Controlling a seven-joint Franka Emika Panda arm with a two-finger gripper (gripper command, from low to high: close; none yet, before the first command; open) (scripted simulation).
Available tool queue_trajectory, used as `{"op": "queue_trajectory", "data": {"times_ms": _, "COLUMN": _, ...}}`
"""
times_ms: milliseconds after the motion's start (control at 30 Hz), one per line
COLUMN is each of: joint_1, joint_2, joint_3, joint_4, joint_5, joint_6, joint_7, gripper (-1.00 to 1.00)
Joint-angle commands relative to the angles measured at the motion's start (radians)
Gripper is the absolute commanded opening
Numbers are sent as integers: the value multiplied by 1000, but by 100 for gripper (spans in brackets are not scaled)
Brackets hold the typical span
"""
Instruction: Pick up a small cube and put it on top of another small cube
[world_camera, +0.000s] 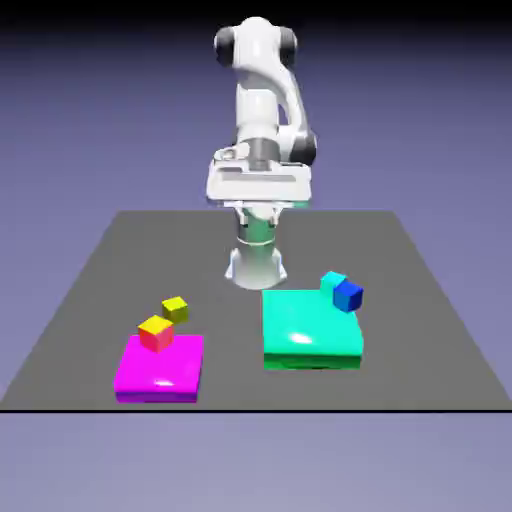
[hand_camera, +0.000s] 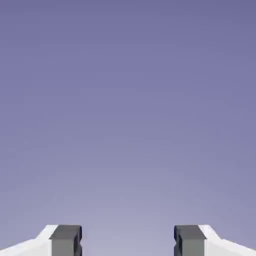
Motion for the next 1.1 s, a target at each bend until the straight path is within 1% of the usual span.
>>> {"op": "queue_trajectory", "data": {"times_ms": 0, "joint_1": 8, "joint_2": 36, "joint_3": -25, "joint_4": 7, "joint_5": -30, "joint_6": -37, "joint_7": -15, "gripper": 0}}
{"op": "queue_trajectory", "data": {"times_ms": 667, "joint_1": 169, "joint_2": 761, "joint_3": -517, "joint_4": 142, "joint_5": -622, "joint_6": -780, "joint_7": -308, "gripper": 0}}
{"op": "queue_trajectory", "data": {"times_ms": 733, "joint_1": 170, "joint_2": 762, "joint_3": -518, "joint_4": 143, "joint_5": -623, "joint_6": -781, "joint_7": -309, "gripper": 0}}
{"op": "queue_trajectory", "data": {"times_ms": 900, "joint_1": 109, "joint_2": 943, "joint_3": -530, "joint_4": 131, "joint_5": -680, "joint_6": -581, "joint_7": -262, "gripper": 0}}
{"op": "queue_trajectory", "data": {"times_ms": 933, "joint_1": 105, "joint_2": 954, "joint_3": -530, "joint_4": 130, "joint_5": -684, "joint_6": -569, "joint_7": -259, "gripper": 0}}
{"op": "queue_trajectory", "data": {"times_ms": 967, "joint_1": 105, "joint_2": 954, "joint_3": -530, "joint_4": 130, "joint_5": -684, "joint_6": -569, "joint_7": -259, "gripper": -100}}
{"op": "queue_trajectory", "data": {"times_ms": 1000, "joint_1": 105, "joint_2": 954, "joint_3": -530, "joint_4": 130, "joint_5": -684, "joint_6": -569, "joint_7": -259, "gripper": -100}}
{"op": "queue_trajectory", "data": {"times_ms": 1067, "joint_1": 129, "joint_2": 882, "joint_3": -526, "joint_4": 135, "joint_5": -661, "joint_6": -649, "joint_7": -278, "gripper": -100}}
